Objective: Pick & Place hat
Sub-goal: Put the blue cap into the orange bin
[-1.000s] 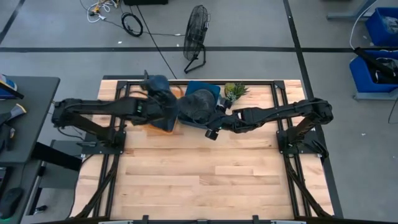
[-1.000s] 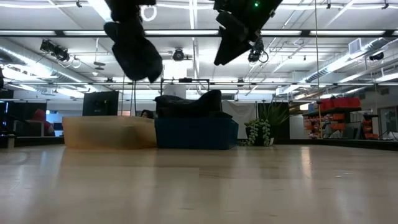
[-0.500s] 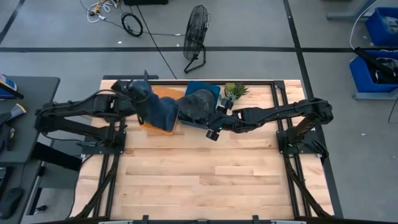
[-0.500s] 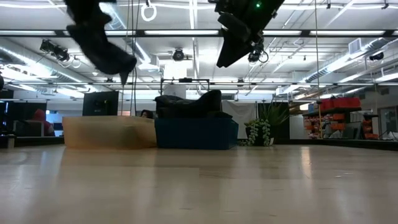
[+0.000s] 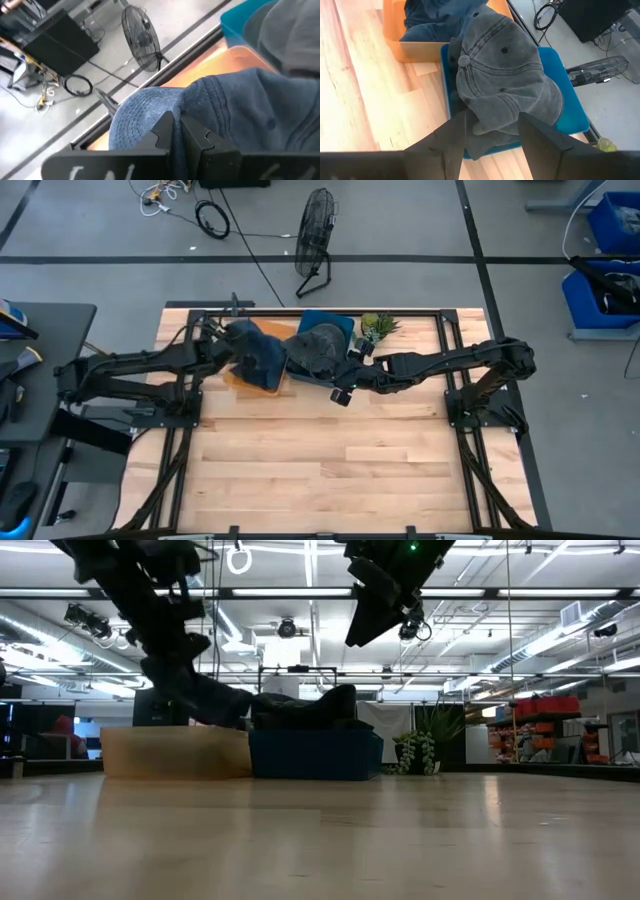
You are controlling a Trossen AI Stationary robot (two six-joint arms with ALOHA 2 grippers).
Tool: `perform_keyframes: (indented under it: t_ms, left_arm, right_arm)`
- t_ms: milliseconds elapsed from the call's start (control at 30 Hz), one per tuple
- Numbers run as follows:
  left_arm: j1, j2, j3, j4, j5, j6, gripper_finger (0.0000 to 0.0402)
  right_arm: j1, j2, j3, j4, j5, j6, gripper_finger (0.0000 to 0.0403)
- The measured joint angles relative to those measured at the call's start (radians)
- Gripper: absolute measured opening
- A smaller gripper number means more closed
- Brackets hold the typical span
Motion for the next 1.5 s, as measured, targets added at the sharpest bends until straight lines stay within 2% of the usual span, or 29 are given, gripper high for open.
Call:
perform_keyframes:
  t_ms: [267,400,667,733,833,967,1200,1500]
  left_arm:
    - [0.140,0.084,-0.031,0.030,0.155,0.058,0.0027]
    - [0.137,0.118,-0.052,0.086,0.236,0.155,0.0026]
    - [0.100,0.083,-0.048,0.282,0.255,0.329,0.0007]
    - [0.100,0.079,-0.048,0.269,0.308,0.375,0.0007]
    - [0.101,0.080,-0.048,0.195,0.440,0.436,0.0008]
    - [0.104,0.083,-0.048,0.110,0.569,0.432,0.0008]
    - [0.104,0.083,-0.048,0.087,0.524,0.420,0.0025]
    - [0.131,0.084,-0.048,0.079,0.511,0.393,0.0100]
  right_arm:
    - [0.000,0.000,0.000,0.005,0.000,-0.004,0.0185]
    - [0.000,0.000,0.000,0.004,0.000,-0.004,0.0185]
    - [0.000,0.000,0.000,0.004,-0.001,-0.004,0.0185]
    - [0.000,0.000,0.000,0.004,0.000,-0.004,0.0185]
    - [0.000,0.000,0.000,0.004,0.000,-0.004,0.0185]
    - [0.000,0.000,0.000,0.004,-0.001,0.000,0.0185]
    - [0.000,0.000,0.000,0.004,-0.001,0.000,0.0185]
    - [0.000,0.001,0.000,0.004,-0.001,0.026,0.0185]
